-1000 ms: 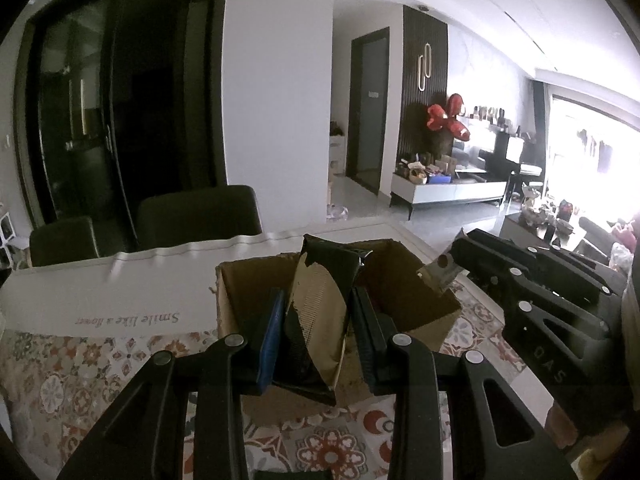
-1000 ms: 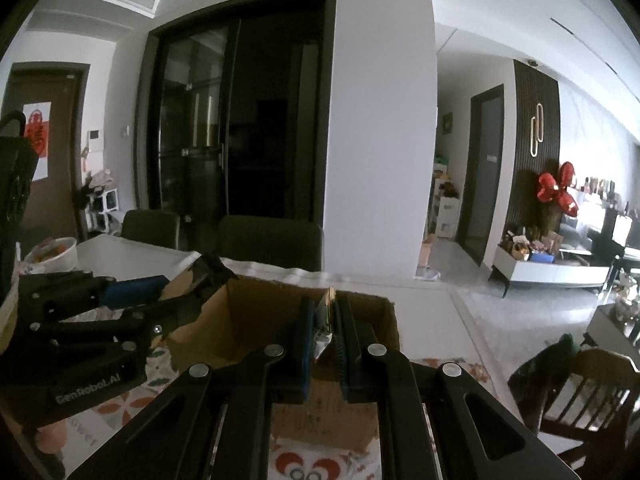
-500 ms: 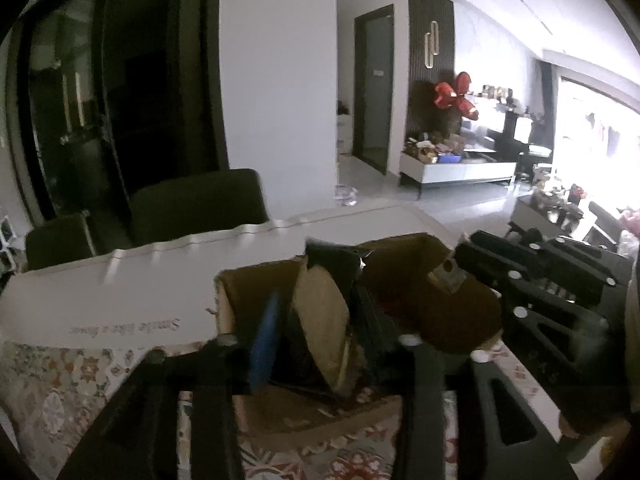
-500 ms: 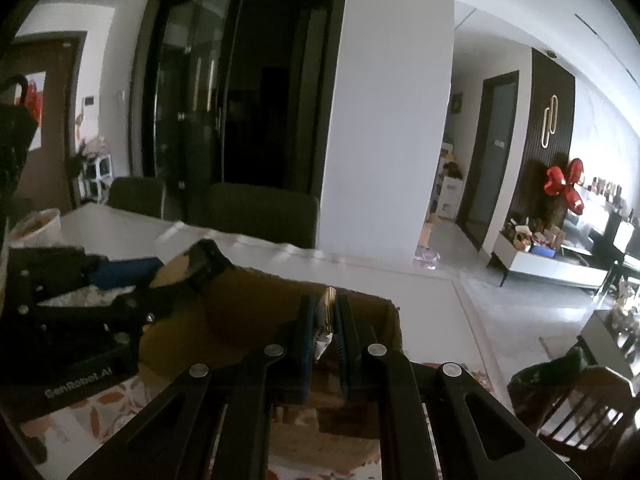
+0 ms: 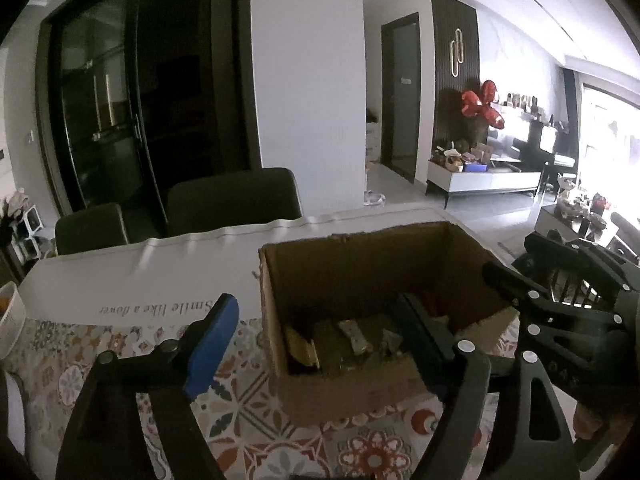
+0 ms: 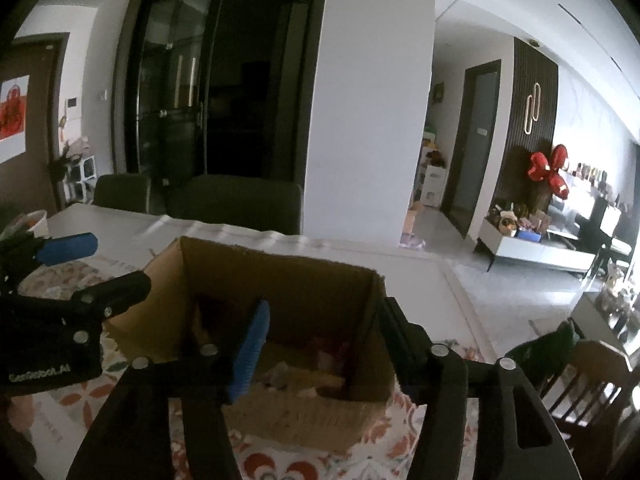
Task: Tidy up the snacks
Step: 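Withdraw both tools from the box toward the last two snacks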
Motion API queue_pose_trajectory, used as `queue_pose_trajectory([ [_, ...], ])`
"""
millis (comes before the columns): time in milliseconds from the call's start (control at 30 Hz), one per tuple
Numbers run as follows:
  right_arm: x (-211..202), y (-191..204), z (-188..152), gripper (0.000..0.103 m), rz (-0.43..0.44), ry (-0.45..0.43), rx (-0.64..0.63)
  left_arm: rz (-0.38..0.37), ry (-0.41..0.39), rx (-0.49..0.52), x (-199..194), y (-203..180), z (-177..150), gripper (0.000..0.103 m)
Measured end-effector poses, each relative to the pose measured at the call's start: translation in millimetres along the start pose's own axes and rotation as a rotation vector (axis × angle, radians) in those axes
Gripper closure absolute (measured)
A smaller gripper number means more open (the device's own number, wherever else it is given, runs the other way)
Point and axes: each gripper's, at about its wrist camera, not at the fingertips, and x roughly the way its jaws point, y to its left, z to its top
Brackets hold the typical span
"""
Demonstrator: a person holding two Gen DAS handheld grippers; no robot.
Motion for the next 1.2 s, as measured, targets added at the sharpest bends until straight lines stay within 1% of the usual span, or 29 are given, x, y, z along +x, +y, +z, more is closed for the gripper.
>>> queue_pose_trajectory([
  [267,-21.7,-0.8,-16.3,0.044,0.014,0.02,0.056,0.029,-0.047,0.014,-34.3,-3.6,-14.3,0.016],
  [467,-38.8,0.8,-30.2,0.044,0.008,0.018,0.083,0.032,-0.071,0.017,-54.8,-7.0,-25.7,0.013],
  [600,-46.4,2.2,-39.8,0.044,0.008,0.024,0.096,0.03,-0.063,0.014,-62.1,-7.4,-35.7,0.012],
  [700,-52.0,3.1,-47.4,0.038,-0.001,0.027,0.106,0.036,-0.055,0.012,-65.3,-7.7,-44.9,0.012],
  [733,-54.5,4.3,-49.6,0.038,-0.007,0.023,0.106,0.038,-0.053,0.011,-66.0,-8.0,-47.4,0.012],
  [1000,-67.7,11.7,-70.0,0.038,-0.023,0.031,0.081,0.039,-0.014,-0.008,-68.1,-6.8,-76.0,0.011],
  [1200,-71.4,14.4,-90.5,0.038,-0.038,0.056,0.079,0.045,0.008,0.005,-69.0,-9.2,-96.8,0.009],
])
